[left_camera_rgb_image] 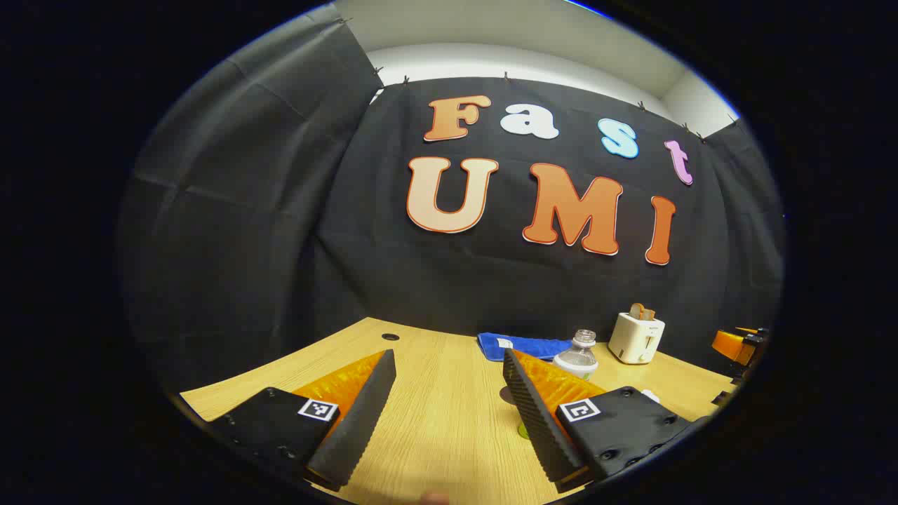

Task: Open the teacup lid with one hand, grasp the water bottle and pour water into the teacup with the other hand; after pouring, place the water bottle on the coaster and then close the teacup lid.

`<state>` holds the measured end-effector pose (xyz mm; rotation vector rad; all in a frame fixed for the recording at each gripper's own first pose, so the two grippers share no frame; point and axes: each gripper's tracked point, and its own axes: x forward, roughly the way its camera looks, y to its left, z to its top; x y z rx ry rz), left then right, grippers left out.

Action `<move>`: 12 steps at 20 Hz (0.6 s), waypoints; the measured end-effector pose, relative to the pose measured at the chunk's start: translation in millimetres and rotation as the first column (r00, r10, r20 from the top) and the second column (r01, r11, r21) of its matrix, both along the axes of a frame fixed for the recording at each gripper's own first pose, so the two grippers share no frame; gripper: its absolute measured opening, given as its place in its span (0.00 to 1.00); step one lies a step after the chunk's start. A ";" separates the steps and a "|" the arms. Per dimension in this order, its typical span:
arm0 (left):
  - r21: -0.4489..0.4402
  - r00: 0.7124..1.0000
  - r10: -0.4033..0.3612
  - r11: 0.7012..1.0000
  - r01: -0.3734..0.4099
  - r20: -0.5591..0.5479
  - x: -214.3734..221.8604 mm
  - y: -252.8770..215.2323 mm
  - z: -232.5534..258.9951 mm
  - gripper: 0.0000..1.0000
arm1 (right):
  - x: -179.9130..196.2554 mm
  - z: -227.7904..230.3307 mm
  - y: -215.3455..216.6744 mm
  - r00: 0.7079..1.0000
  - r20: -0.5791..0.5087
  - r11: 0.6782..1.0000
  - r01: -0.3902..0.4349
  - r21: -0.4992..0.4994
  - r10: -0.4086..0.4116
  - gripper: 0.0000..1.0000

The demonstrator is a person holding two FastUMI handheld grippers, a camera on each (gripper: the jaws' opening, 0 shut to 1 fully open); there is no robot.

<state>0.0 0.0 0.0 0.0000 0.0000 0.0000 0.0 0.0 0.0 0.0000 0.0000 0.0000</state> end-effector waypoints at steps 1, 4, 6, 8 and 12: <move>0.003 1.000 0.000 1.000 0.000 0.001 0.1 0.1 -1.1 0.99 | 0.1 -0.8 0.0 1.000 -0.002 1.000 0.001 0.001 -0.001 0.97; 0.009 1.000 -0.006 1.000 0.006 0.005 -0.4 -2.1 0.5 0.99 | 0.6 -1.2 0.2 1.000 -0.005 1.000 0.002 -0.003 -0.002 0.97; 0.011 1.000 -0.008 1.000 0.008 0.006 -1.4 -2.9 1.5 0.99 | -0.1 -1.2 1.1 1.000 -0.003 1.000 -0.003 -0.005 0.003 0.97; 0.016 1.000 -0.009 1.000 0.008 0.005 -2.1 -3.3 0.6 0.99 | -0.6 -1.2 3.0 1.000 -0.001 1.000 -0.004 -0.008 0.004 0.97; 0.017 1.000 -0.011 1.000 0.011 -0.002 -0.9 -4.5 -1.8 0.99 | 1.4 -5.1 4.7 1.000 -0.013 1.000 -0.004 -0.019 0.004 0.97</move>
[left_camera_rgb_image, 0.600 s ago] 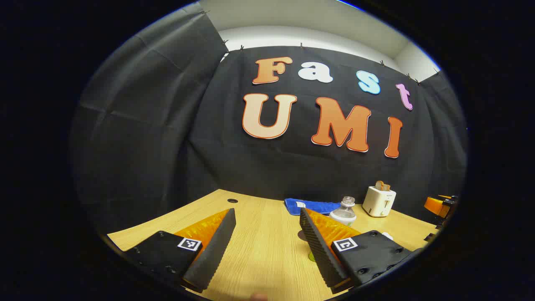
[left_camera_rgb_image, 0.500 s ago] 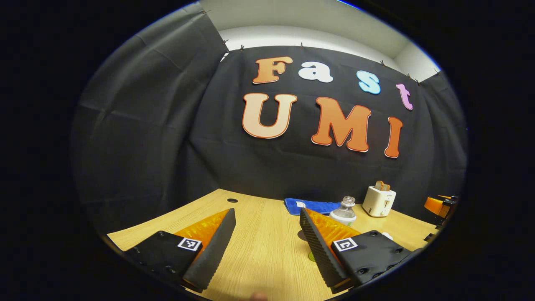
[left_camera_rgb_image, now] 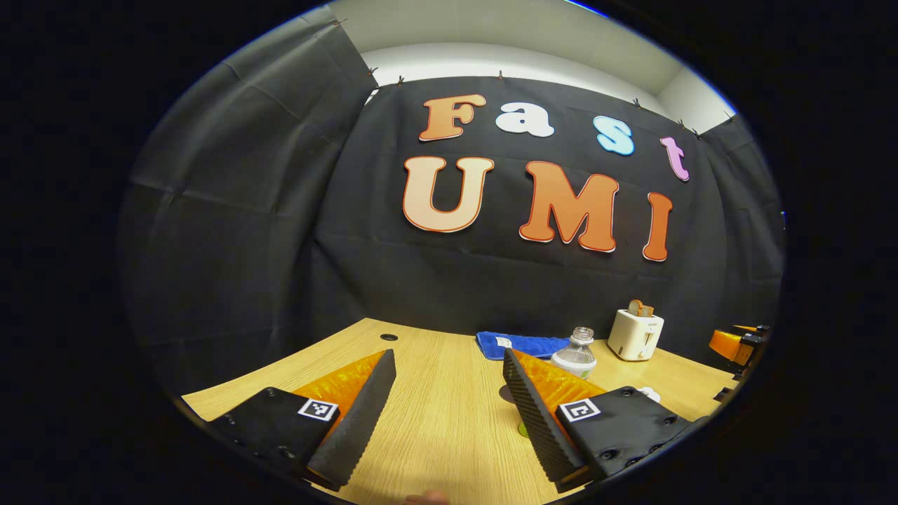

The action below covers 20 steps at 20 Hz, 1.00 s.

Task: Open the teacup lid with one hand, grasp the water bottle and pour water into the teacup with the other hand; after pouring, place the water bottle on the coaster and then close the teacup lid.

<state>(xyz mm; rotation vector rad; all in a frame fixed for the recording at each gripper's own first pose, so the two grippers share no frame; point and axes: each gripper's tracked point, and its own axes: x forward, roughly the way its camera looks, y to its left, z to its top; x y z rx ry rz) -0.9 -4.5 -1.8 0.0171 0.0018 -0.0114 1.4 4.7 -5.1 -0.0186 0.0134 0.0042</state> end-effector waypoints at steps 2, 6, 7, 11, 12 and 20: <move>0.006 1.000 0.002 1.000 -0.002 -0.005 1.2 2.3 -2.0 0.99 | -0.8 0.9 1.1 1.000 0.002 1.000 -0.004 0.000 0.004 0.97; 0.017 1.000 -0.009 1.000 0.009 -0.009 2.4 -3.6 -3.9 0.99 | 0.4 -0.1 1.1 1.000 0.004 1.000 -0.004 -0.006 0.004 0.97; 0.023 1.000 -0.012 1.000 0.012 -0.011 2.3 -5.3 -6.8 0.99 | 0.9 -2.1 1.5 1.000 -0.001 1.000 -0.004 -0.006 0.004 0.97; 0.039 1.000 -0.017 0.999 0.017 -0.017 3.2 -8.3 -10.3 0.99 | 5.5 -8.1 0.0 1.000 -0.013 1.000 0.002 -0.011 -0.002 0.97; 0.042 1.000 -0.016 0.999 0.017 -0.019 3.4 -9.0 -10.4 0.99 | 7.5 -11.3 -0.4 1.000 -0.019 1.000 0.007 -0.011 -0.007 0.97; 0.071 0.999 -0.012 0.997 0.014 -0.036 5.2 -9.7 -19.7 0.99 | 37.2 -58.1 14.0 0.990 -0.137 0.998 0.004 -0.056 -0.012 0.98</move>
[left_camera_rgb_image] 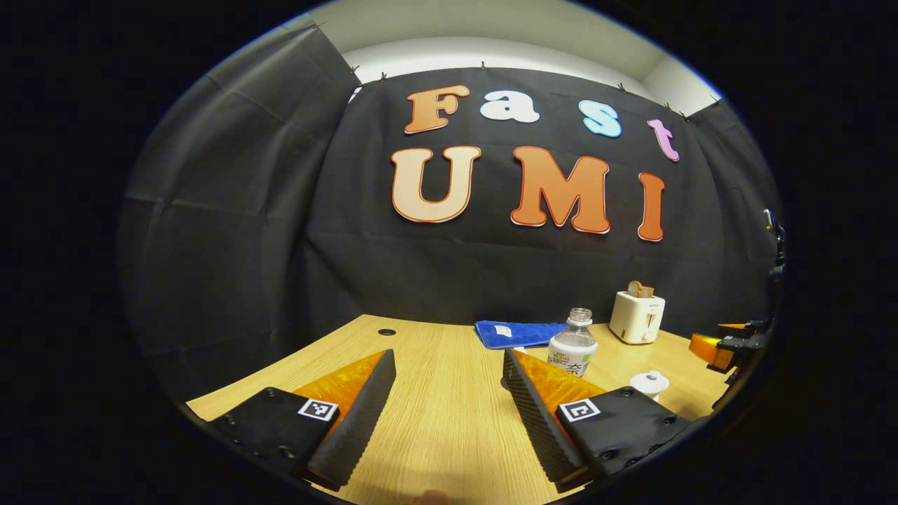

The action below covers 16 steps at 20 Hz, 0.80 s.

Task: Open the teacup lid with one hand, grasp the water bottle and pour water into the teacup with the other hand; after pouring, place the water bottle on the coaster and then close the teacup lid.

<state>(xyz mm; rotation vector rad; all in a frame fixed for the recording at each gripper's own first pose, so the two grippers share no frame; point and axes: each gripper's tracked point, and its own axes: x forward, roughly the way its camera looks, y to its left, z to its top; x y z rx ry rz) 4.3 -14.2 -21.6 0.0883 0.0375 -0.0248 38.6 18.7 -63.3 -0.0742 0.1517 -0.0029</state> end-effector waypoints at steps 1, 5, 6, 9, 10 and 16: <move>0.004 1.000 0.002 1.000 -0.002 -0.005 1.0 0.8 -2.0 0.99 | 3.6 -4.6 6.4 1.000 -0.013 1.000 -0.012 0.005 0.013 0.98; 0.015 1.000 0.012 1.000 -0.011 -0.022 4.6 2.7 -10.6 0.99 | 20.0 -21.7 22.8 0.998 -0.058 0.999 -0.040 -0.008 0.040 0.98; 0.016 1.000 0.013 1.000 -0.013 -0.025 4.9 3.5 -12.0 0.99 | 24.2 -27.2 25.8 0.996 -0.073 0.999 -0.044 -0.015 0.043 0.98; 0.019 0.999 0.021 1.000 -0.021 -0.031 5.6 7.2 -14.2 0.99 | 33.9 -45.2 31.8 0.992 -0.120 0.999 -0.048 -0.018 0.045 0.98; 0.022 0.999 0.025 0.999 -0.024 -0.032 6.5 8.9 -15.5 0.99 | 35.8 -51.3 32.9 0.990 -0.134 0.999 -0.048 -0.023 0.045 0.97; 0.030 0.998 0.034 0.999 -0.032 -0.047 8.2 12.9 -21.4 0.99 | 43.4 -70.1 45.9 0.979 -0.192 0.997 -0.068 -0.024 0.062 0.82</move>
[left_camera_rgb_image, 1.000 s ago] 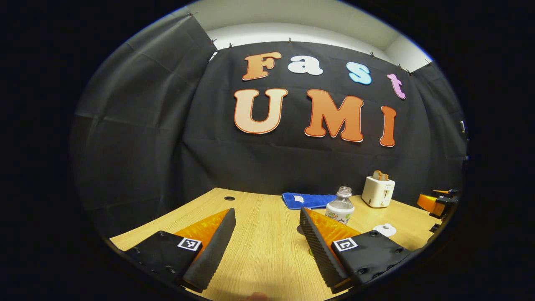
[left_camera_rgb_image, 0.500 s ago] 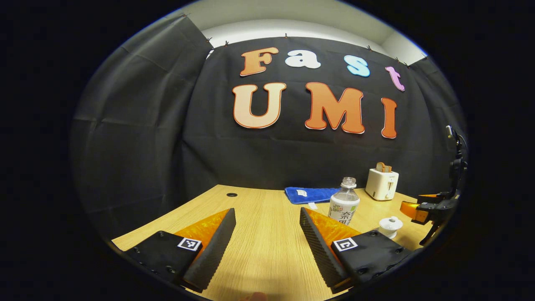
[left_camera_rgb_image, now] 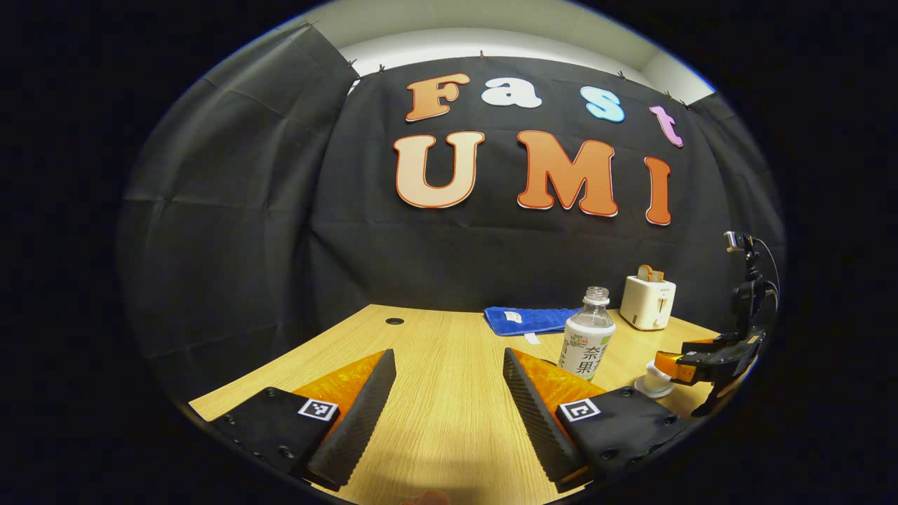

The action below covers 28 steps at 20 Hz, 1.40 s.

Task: Open the teacup lid with one hand, grasp the water bottle and pour water into the teacup with the other hand; after pouring, place the water bottle on the coaster and then close the teacup lid.

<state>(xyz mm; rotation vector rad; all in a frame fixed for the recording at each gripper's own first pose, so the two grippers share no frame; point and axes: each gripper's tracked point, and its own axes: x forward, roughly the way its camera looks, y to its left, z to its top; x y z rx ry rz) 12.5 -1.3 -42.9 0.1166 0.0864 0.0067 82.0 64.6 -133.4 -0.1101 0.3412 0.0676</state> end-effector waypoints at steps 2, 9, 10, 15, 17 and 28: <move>0.001 1.000 0.001 1.000 -0.001 -0.007 1.3 0.4 -2.0 0.99 | 0.1 0.4 3.0 1.000 0.000 1.000 -0.007 -0.005 0.007 0.76; 0.000 1.000 0.007 1.000 -0.007 -0.008 0.8 5.1 -3.1 0.99 | 1.3 -7.1 4.1 1.000 -0.031 1.000 -0.004 -0.019 0.003 0.47; 0.000 1.000 0.007 1.000 -0.007 -0.009 0.5 5.3 -2.8 0.99 | 1.0 -6.4 3.3 1.000 -0.031 1.000 -0.003 -0.016 0.003 0.43; 0.005 1.000 0.004 1.000 -0.004 -0.012 3.2 4.1 -2.9 0.99 | 1.7 -5.1 -0.3 0.999 -0.038 1.000 0.004 0.001 -0.004 0.26; 0.006 1.000 0.002 1.000 -0.002 -0.007 1.8 3.2 -0.2 0.99 | 1.2 -4.6 0.3 0.999 -0.042 1.000 0.000 -0.007 0.000 0.25; 0.003 1.000 -0.020 1.000 0.020 -0.013 4.4 -5.5 -2.2 0.99 | -6.0 42.3 -35.6 0.999 0.035 1.000 0.026 -0.009 -0.026 0.25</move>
